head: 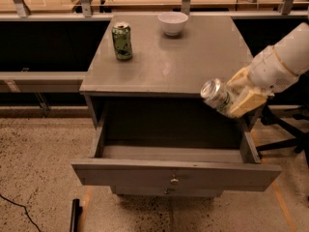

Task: Place 7up can into top drawer

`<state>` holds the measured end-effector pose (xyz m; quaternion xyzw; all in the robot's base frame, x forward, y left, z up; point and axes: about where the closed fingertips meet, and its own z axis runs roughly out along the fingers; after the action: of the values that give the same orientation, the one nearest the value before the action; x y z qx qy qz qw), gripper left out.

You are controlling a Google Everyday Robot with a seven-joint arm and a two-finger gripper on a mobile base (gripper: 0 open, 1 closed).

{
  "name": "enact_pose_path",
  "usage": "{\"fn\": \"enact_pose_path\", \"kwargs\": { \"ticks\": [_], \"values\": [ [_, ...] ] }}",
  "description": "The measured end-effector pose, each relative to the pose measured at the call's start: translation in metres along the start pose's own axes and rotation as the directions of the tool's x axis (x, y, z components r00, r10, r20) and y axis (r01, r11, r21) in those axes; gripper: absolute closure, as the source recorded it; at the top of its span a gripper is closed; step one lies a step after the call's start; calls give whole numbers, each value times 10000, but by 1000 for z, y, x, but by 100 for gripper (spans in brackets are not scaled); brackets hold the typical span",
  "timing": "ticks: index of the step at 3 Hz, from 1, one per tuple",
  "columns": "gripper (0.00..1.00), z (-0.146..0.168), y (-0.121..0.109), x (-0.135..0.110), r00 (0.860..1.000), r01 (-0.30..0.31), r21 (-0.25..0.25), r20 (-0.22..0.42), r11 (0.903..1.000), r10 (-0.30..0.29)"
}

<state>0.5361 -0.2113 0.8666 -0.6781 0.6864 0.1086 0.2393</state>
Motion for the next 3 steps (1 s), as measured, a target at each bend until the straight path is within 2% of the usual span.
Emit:
{"fn": "enact_pose_path", "kwargs": {
  "ticks": [1,2,3],
  "values": [
    [100,30,32,16,9990,-443,-479,-70,9979,440],
    [100,70,25,33,9985,-346,-434,-447,9985,326],
    [100,105,2,35,9964,285,-276,-790,9992,-306]
  ]
}}
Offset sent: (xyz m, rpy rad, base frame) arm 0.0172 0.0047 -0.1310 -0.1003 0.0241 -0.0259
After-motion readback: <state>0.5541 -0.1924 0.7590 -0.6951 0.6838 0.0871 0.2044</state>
